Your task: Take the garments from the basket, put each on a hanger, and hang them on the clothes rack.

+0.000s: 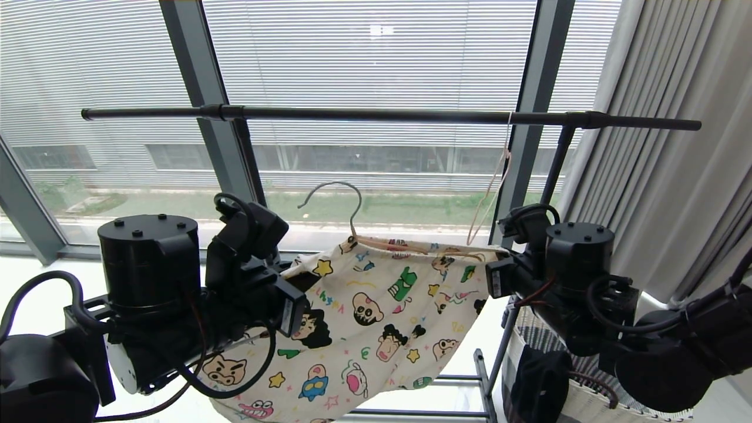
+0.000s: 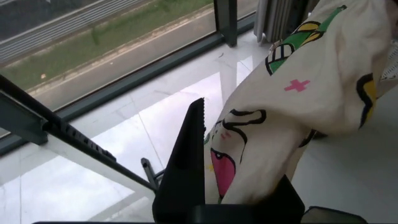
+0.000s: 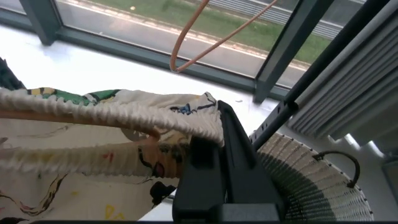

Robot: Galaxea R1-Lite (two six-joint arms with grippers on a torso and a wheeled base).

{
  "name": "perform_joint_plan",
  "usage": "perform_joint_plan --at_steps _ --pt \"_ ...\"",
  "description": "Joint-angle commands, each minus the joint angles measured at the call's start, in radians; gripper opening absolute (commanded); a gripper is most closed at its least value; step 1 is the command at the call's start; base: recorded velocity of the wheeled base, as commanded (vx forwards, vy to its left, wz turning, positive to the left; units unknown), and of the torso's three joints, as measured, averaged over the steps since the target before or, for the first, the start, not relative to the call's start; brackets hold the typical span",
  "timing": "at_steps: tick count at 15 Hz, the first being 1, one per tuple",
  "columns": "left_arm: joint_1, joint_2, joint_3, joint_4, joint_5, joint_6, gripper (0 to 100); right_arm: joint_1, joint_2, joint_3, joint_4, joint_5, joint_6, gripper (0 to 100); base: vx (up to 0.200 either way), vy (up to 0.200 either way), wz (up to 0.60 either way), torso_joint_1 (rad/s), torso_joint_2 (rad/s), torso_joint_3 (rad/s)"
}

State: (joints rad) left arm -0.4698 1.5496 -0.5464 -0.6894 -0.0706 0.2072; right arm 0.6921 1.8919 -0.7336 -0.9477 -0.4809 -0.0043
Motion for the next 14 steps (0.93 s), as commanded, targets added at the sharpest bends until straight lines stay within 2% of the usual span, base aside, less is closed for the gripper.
perform_joint_plan --at_steps 1,3,5,6,7,9,11,14 --pt "0.005 -0.003 0.019 -0.001 0.000 0.000 0 -0.002 -0.024 -0.001 0.003 0.010 -0.005 0 0.000 0.000 0.00 0.000 0.00 0.000" --pt "0.000 0.012 0.023 -0.001 0.011 0.001 0 -0.006 -0.060 -0.009 0.030 0.105 -0.017 0 0.000 0.000 0.00 0.000 0.00 0.000" --pt "-0.001 0.044 0.022 -0.030 0.100 -0.003 0 -0.049 -0.129 -0.053 0.141 0.266 -0.060 0 0.000 0.000 0.00 0.000 0.00 0.000" --pt "-0.001 0.050 0.023 -0.039 0.114 -0.003 0 -0.056 -0.145 -0.067 0.171 0.301 -0.066 0 0.000 0.000 0.00 0.000 0.00 0.000" --pt "-0.003 0.067 0.023 -0.061 0.135 -0.003 0 -0.068 -0.195 -0.119 0.282 0.403 -0.083 0 0.000 0.000 0.00 0.000 0.00 0.000" --pt "-0.021 0.083 0.023 -0.062 0.146 -0.002 0 -0.063 -0.232 -0.168 0.379 0.464 -0.086 0 0.000 0.000 0.00 0.000 0.00 0.000" --pt "-0.047 0.104 0.019 -0.064 0.206 -0.003 0 -0.045 -0.261 -0.196 0.429 0.512 -0.086 0 0.000 0.000 0.00 0.000 0.00 0.000" --pt "-0.075 0.138 0.009 -0.119 0.241 -0.003 0 0.006 -0.298 -0.176 0.475 0.515 -0.086 0 0.000 0.000 0.00 0.000 0.00 0.000"
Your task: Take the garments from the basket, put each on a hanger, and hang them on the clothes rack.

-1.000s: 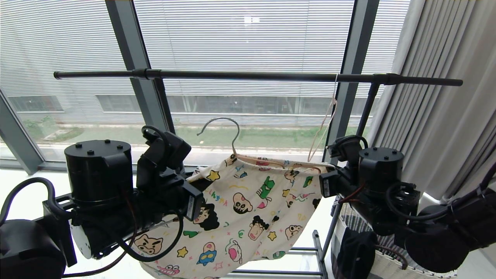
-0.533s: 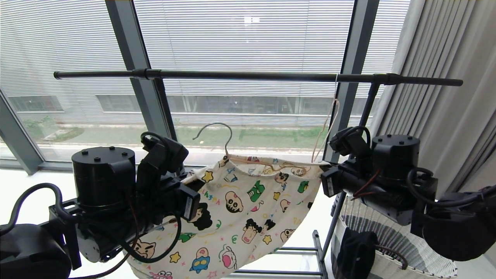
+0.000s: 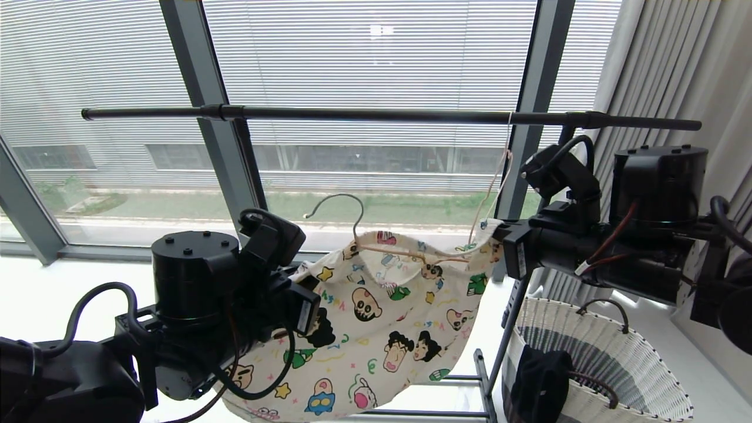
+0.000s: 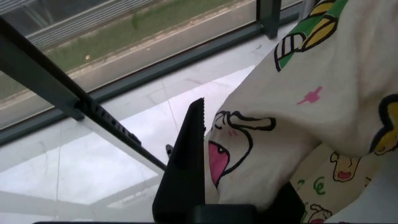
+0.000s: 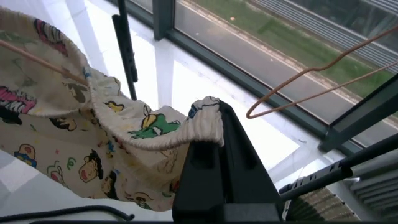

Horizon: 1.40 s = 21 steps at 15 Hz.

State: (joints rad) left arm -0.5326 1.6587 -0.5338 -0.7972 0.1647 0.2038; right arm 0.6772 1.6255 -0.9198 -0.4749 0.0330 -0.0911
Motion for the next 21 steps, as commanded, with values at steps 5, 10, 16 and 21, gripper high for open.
perform_joint_plan --at_steps 5,10,16,21 --pt "0.011 0.062 -0.014 -0.071 0.134 0.005 0 0.013 -0.058 0.038 0.036 -0.007 -0.018 0 0.000 0.000 0.00 0.000 0.00 0.000" --pt "-0.003 0.084 -0.011 -0.091 0.133 0.109 0 0.007 -0.076 0.038 0.041 -0.005 -0.018 0 0.000 0.000 0.00 0.000 0.00 0.000" --pt "-0.015 0.087 -0.021 -0.109 0.138 -0.027 0 0.008 -0.150 0.035 0.191 0.019 -0.018 100 0.000 0.000 0.00 0.000 0.00 0.000" --pt "-0.201 0.098 -0.051 -0.109 0.125 -0.161 0 -0.028 -0.220 0.042 0.328 0.114 -0.142 100 0.000 0.000 0.00 0.000 0.00 0.000"
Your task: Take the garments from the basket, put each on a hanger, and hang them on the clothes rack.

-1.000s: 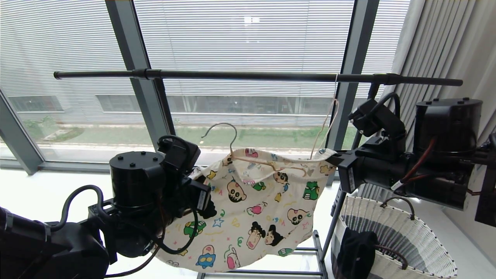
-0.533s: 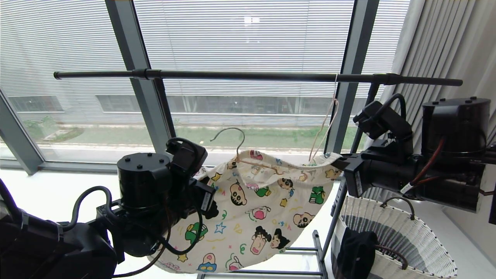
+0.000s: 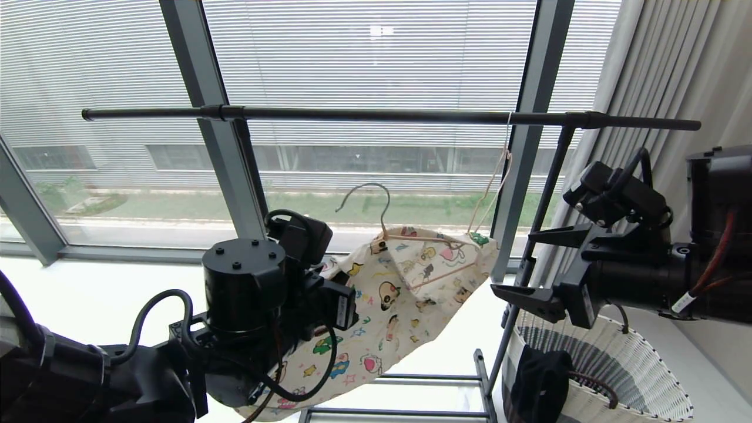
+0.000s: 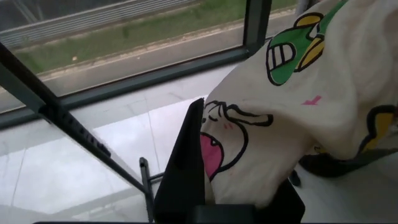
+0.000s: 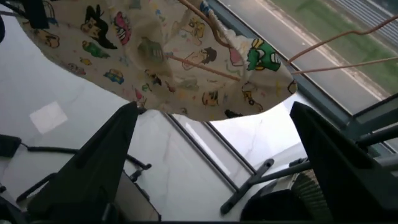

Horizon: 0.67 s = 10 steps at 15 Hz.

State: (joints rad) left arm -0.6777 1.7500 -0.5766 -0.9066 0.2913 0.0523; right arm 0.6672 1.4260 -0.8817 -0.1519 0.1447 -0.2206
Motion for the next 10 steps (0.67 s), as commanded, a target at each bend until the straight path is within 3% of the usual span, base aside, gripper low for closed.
perform_joint_plan --at_steps 1,3,7,10 --pt "-0.099 0.020 -0.011 0.000 -0.015 -0.008 0 -0.052 -0.022 0.001 0.032 0.050 -0.112 100 0.000 0.000 0.00 0.000 0.00 0.000" --pt "-0.154 0.052 -0.025 0.000 -0.021 0.000 0 -0.109 -0.022 -0.002 0.081 0.119 -0.266 100 0.000 0.000 0.00 0.000 0.00 0.000" --pt "-0.247 0.074 -0.060 0.000 -0.047 0.006 0 -0.120 -0.038 0.000 0.222 0.156 -0.407 100 0.000 0.000 0.00 0.000 0.00 0.000" --pt "-0.276 0.068 -0.055 0.000 -0.078 0.061 0 -0.120 -0.036 0.003 0.311 0.164 -0.473 100 0.000 0.000 0.00 0.000 0.00 0.000"
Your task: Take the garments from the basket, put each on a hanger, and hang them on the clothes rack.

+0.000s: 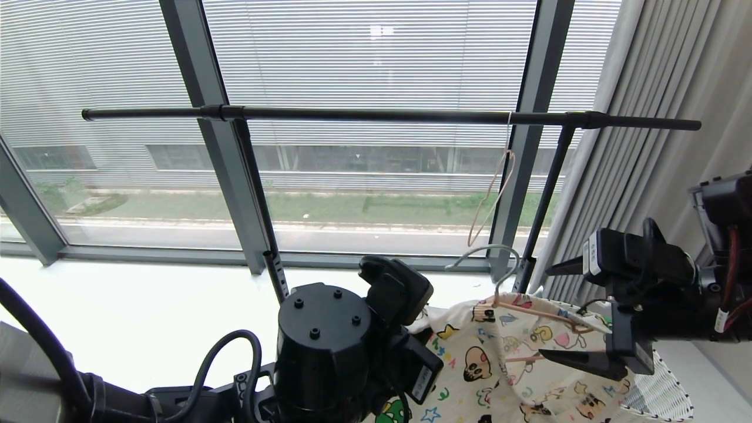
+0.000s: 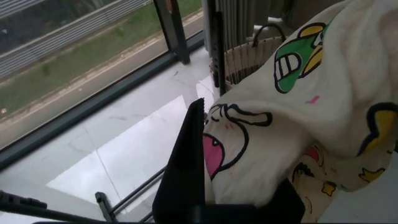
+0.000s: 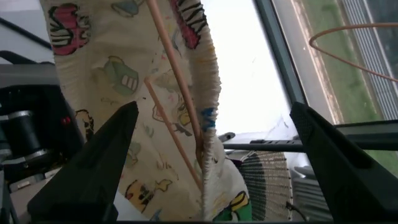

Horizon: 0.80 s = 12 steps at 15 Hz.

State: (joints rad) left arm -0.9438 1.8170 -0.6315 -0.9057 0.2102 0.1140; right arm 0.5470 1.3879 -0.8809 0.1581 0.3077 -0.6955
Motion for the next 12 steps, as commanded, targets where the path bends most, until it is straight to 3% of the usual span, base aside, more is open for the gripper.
perform_joint_plan --at_steps 1,4,12 --pt "-0.013 -0.002 -0.001 -0.001 -0.015 0.010 0 0.001 0.003 0.006 0.020 0.001 -0.025 100 0.000 0.000 0.00 0.000 0.00 0.000" --pt "-0.018 -0.005 -0.005 -0.001 -0.032 0.039 0 -0.001 0.003 0.026 0.063 0.001 -0.104 100 0.000 0.000 0.00 0.000 0.00 0.000" --pt "-0.059 -0.036 -0.001 -0.001 -0.032 0.039 0 -0.001 0.013 0.056 0.051 -0.001 -0.098 100 0.000 0.000 0.00 0.000 0.00 0.000"
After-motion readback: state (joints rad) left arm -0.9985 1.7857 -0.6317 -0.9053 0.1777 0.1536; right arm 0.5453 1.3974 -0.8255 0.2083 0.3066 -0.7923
